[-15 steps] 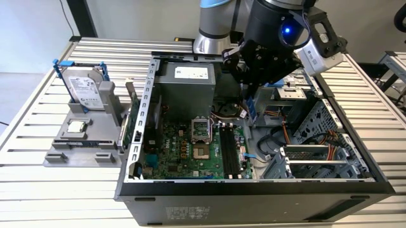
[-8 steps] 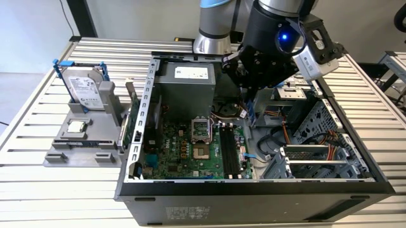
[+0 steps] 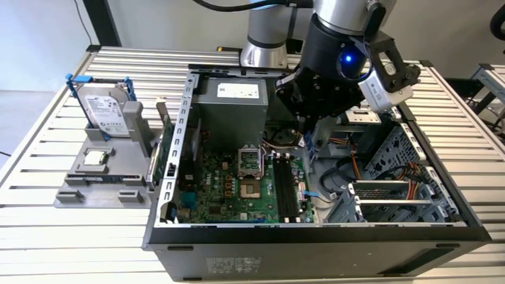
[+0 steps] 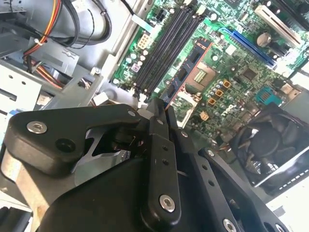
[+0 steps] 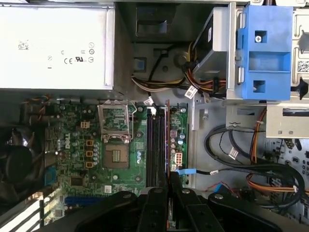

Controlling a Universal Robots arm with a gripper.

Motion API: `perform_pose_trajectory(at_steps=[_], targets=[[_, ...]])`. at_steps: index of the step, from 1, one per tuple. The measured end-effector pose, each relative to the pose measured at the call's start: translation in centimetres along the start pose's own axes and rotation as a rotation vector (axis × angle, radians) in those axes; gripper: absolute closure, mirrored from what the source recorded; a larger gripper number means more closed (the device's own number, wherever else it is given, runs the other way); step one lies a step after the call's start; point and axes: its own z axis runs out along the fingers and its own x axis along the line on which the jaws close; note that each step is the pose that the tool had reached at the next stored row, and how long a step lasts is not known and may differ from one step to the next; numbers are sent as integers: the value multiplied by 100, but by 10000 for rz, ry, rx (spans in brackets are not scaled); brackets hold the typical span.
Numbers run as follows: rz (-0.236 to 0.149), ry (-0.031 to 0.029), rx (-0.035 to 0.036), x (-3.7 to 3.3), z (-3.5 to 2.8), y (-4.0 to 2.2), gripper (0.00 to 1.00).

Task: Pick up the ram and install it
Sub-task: 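Insert the ram into the slot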

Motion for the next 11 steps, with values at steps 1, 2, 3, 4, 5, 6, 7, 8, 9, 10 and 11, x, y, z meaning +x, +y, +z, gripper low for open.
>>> perform_pose_trajectory(at_steps=[1, 2, 3, 4, 5, 6, 7, 8, 9, 10, 11], targets=[[33, -1, 11, -1, 15, 0, 100], [72, -3, 20, -2, 29, -1, 100], [122, -5, 31, -3, 43, -1, 100], [202, -11, 37, -3, 54, -2, 100], [327, -20, 43, -4, 65, -2, 100], [433, -27, 50, -4, 74, -2, 100], [534, -33, 56, -5, 87, -3, 100], [575, -39, 57, -6, 99, -3, 100], [579, -47, 56, -7, 114, -4, 100], [579, -58, 55, -8, 130, -4, 100], [578, -68, 56, -9, 147, -5, 100]])
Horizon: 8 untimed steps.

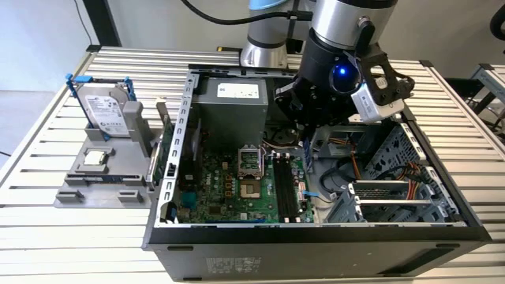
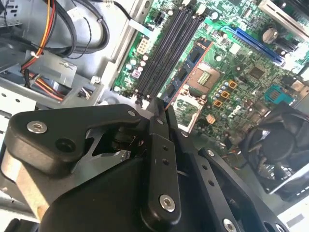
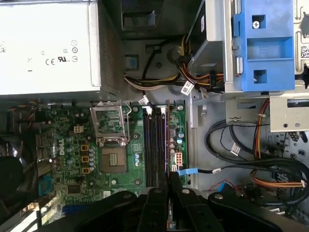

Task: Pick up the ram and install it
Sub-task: 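Insert the ram into the slot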

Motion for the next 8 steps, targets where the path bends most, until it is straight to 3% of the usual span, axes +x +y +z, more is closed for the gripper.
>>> perform_pose_trajectory(at_steps=[8], targets=[[7, -47, -4, -15, 139, -3, 100]])
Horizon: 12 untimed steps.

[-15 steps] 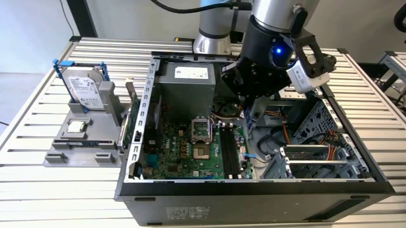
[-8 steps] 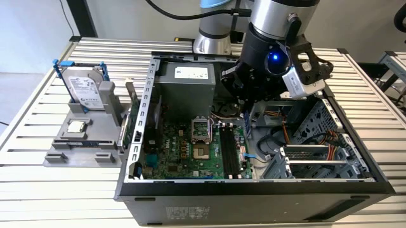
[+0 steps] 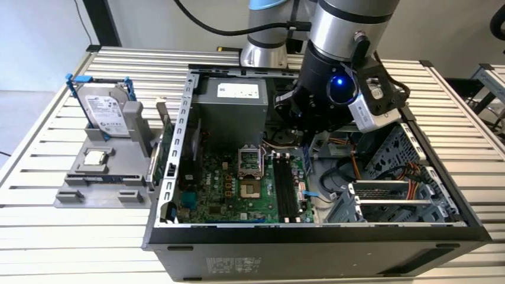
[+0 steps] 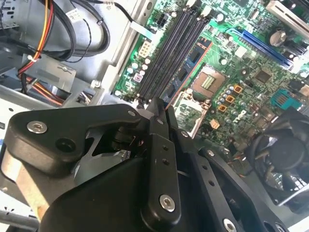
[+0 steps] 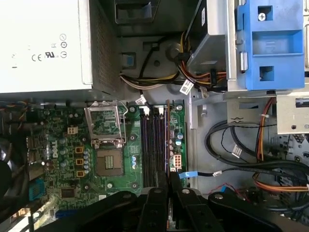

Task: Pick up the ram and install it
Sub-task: 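Insert the ram into the slot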

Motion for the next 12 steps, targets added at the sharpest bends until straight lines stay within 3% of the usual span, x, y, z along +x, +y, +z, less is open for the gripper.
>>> perform_pose_trajectory(at_steps=[12], targets=[[7, 3, 3, -1, 77, -10, 100]])
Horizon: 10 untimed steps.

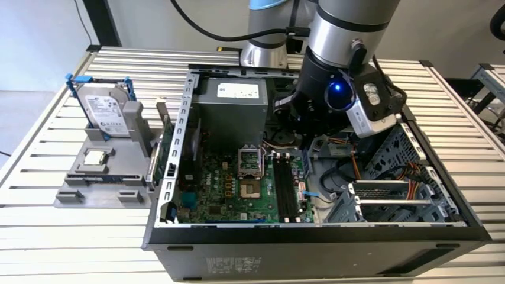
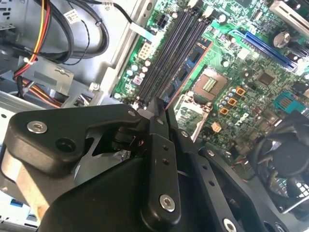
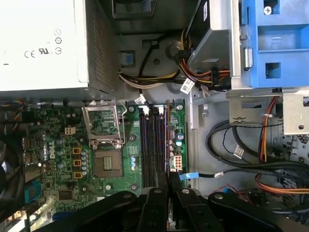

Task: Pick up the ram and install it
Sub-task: 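Insert the ram into the slot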

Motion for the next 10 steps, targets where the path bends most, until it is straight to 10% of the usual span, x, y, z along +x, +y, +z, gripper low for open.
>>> perform_pose_trajectory(at_steps=[10], targets=[[1, 19, 7, -13, 162, -37, 100]])
